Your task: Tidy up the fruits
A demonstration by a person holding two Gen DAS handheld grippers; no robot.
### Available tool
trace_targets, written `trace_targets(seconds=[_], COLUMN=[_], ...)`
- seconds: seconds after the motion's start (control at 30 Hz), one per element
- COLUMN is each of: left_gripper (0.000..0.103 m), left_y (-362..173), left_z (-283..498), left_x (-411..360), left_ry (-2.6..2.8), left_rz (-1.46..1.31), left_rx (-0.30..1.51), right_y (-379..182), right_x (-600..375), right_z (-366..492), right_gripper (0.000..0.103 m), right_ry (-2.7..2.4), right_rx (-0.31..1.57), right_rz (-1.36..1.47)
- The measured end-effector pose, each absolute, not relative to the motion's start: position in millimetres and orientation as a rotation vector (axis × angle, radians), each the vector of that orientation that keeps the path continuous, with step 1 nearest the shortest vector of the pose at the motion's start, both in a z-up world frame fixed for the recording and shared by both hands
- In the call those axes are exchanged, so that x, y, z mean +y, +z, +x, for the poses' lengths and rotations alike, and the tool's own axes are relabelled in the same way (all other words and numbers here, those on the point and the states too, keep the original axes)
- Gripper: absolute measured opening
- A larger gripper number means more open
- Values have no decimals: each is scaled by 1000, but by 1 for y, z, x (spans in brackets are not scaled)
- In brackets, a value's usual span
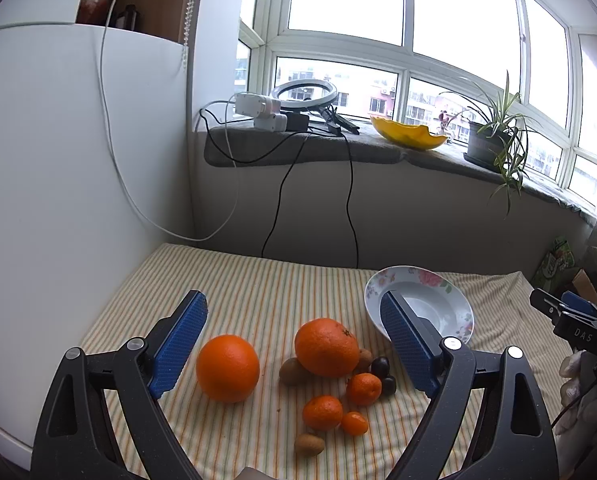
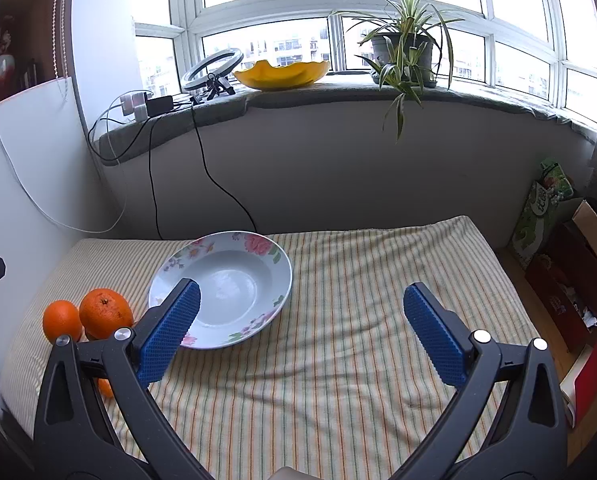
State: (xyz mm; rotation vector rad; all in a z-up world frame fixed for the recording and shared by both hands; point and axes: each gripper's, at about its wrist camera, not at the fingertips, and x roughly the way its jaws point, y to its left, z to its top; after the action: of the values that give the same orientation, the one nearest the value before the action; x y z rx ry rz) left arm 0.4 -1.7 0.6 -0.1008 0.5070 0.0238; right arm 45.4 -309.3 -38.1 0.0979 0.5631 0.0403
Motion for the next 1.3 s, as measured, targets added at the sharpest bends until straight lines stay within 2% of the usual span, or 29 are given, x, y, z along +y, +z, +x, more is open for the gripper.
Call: trace_targets(seconds=[1.3], left_gripper=[89], left_y=[-8], left_z=[4], left_x=[5], left_ry=[22], left_rz=[-125], left_rx=[518], right_y=[-48], right_x=[-302], right_z=[53], right_gripper=[103], right_ry=[113], right_rx=[612], right_rz=[126])
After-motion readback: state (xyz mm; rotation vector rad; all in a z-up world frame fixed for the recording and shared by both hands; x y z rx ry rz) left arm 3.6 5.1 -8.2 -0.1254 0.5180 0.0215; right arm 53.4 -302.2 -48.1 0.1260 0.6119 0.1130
